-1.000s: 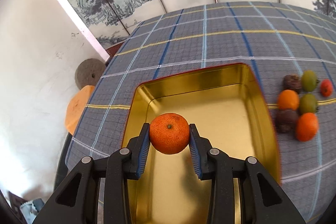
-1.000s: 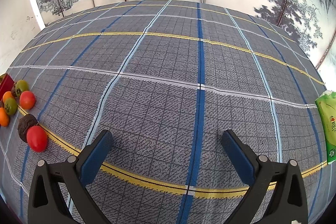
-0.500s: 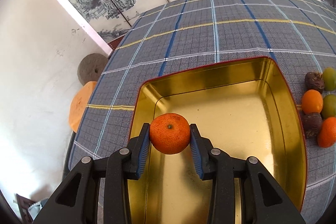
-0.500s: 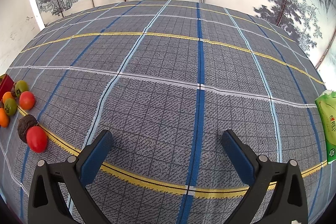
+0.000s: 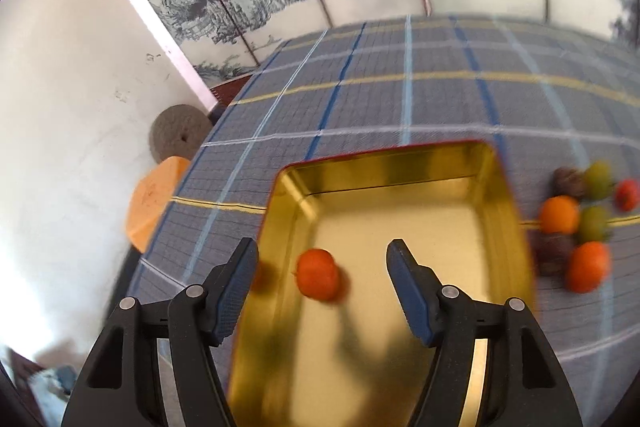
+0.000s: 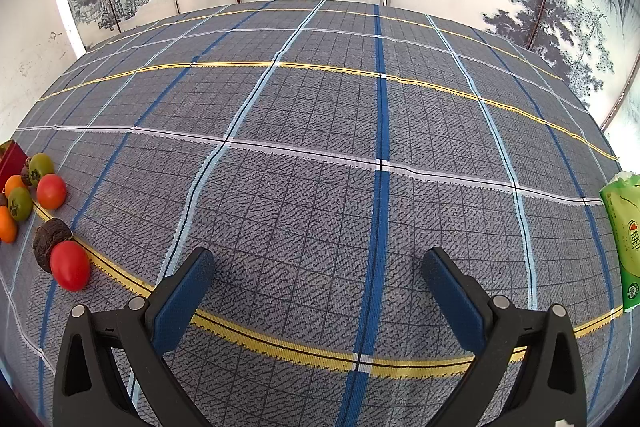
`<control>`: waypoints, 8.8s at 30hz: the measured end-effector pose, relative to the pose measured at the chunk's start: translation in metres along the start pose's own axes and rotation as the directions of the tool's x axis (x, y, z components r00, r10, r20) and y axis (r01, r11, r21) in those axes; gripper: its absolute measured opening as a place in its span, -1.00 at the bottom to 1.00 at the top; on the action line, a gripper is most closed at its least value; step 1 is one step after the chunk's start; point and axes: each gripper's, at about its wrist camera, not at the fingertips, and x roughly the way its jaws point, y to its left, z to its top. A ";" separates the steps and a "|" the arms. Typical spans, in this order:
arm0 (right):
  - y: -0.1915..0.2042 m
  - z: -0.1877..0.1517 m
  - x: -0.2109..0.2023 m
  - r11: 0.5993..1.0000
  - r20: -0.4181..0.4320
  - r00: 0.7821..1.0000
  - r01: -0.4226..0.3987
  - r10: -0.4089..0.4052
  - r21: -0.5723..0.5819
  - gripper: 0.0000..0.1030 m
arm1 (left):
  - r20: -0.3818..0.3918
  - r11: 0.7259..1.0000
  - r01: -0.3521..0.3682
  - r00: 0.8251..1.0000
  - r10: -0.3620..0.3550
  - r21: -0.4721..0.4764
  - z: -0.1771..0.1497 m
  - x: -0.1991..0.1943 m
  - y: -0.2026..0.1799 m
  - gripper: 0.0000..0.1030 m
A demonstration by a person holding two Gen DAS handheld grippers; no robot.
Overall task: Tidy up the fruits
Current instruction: 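Open the left gripper to drop the orange into the tin, withdraw, then grasp the dark brown fruit with the right gripper and lift it, then lower the brown fruit into the tin and open the right gripper, then reach the left gripper to another mandarin orange and grasp it, then lift the orange with the left gripper while the right gripper grasps a green fruit, then carry the orange into the tin and release it while the right gripper holds the green fruit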
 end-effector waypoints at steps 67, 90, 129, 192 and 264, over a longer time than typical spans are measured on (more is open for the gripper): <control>0.321 0.025 -0.102 0.483 -0.151 0.769 -0.527 0.621 -0.699 -0.30 | 0.101 0.927 0.346 0.937 -0.334 -0.145 -0.123 -0.127 -0.014 0.31; 0.447 0.023 -0.065 0.512 -0.235 0.720 -0.648 0.653 -0.563 0.34 | 0.065 0.957 0.190 0.982 -0.180 -0.221 -0.152 -0.119 0.027 0.49; -0.005 -0.048 -0.063 0.923 0.208 0.899 -0.378 0.385 -0.074 0.71 | -0.074 0.873 0.472 0.873 -0.482 -0.120 -0.034 -0.049 -0.127 0.11; 0.262 -0.007 -0.021 0.761 -0.079 0.866 -0.474 0.493 -0.443 -0.34 | 0.076 0.855 0.422 0.904 -0.420 -0.303 -0.101 -0.105 0.002 -0.23; 0.243 -0.020 -0.027 0.791 -0.078 0.865 -0.487 0.496 -0.371 -0.32 | -0.139 0.976 0.203 0.967 -0.213 -0.082 -0.013 0.032 -0.026 -0.14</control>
